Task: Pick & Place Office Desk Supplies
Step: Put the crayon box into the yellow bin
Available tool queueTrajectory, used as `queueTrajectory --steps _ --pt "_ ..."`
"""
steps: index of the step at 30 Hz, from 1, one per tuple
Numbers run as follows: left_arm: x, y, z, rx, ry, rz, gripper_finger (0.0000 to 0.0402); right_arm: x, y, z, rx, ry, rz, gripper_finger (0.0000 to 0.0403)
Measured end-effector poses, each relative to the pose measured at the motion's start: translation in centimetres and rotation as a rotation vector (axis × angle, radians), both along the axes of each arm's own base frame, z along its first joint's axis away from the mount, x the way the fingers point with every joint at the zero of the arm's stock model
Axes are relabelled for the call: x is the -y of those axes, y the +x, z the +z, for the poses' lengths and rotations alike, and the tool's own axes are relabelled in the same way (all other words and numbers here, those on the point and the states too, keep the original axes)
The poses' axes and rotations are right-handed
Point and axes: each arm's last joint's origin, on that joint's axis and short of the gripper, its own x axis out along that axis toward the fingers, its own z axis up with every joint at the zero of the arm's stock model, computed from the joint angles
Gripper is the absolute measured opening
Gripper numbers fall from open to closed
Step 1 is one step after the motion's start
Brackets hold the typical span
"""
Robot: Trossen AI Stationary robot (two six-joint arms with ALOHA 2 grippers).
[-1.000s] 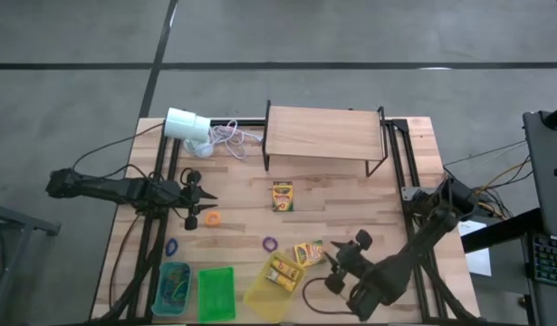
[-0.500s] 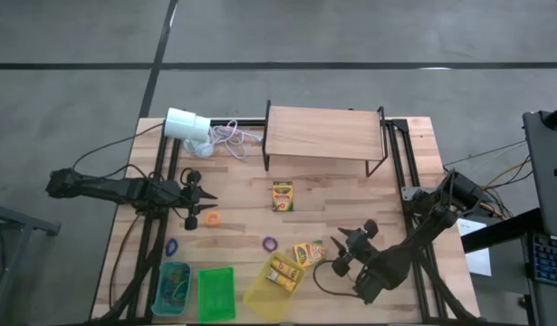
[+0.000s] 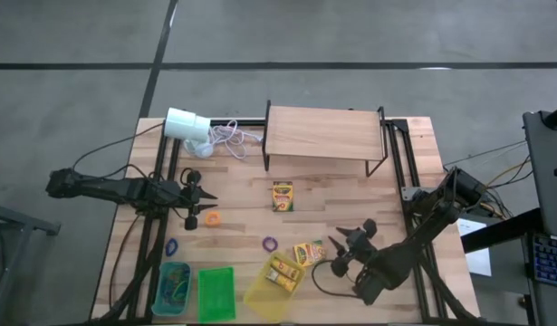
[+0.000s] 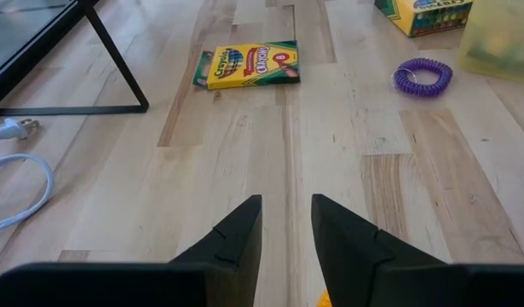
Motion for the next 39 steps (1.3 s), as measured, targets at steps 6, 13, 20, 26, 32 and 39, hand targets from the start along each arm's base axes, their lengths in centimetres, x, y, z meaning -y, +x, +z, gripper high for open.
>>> queueTrajectory --steps 6,13,20,26,32,39 --pt "0.0 0.0 0.0 0.0 0.0 -0.001 0.0109 -0.7 1.2 0.9 0.012 0.086 0.008 0.0169" --pt "0.0 0.0 0.0 0.0 0.0 0.0 0.0109 -2.0 5.1 3.2 -0.061 0.179 0.235 0.0153" --pt "0.0 0.0 0.0 0.0 0.001 -0.001 0.0109 0.3 7.7 3.9 -0.107 0.291 0.206 0.0139" --pt "0.0 0.0 0.0 0.0 0.001 -0.001 0.0109 2.2 8.4 2.6 -0.205 0.539 0.163 0.0129" --pt "0.0 0.0 0.0 -0.001 0.003 -0.002 0.0109 2.9 8.1 1.5 -0.208 0.637 0.072 0.0122" --pt "0.0 0.0 0.0 0.0 0.003 -0.002 0.0109 3.1 7.9 0.7 -0.225 0.742 0.01 0.0123"
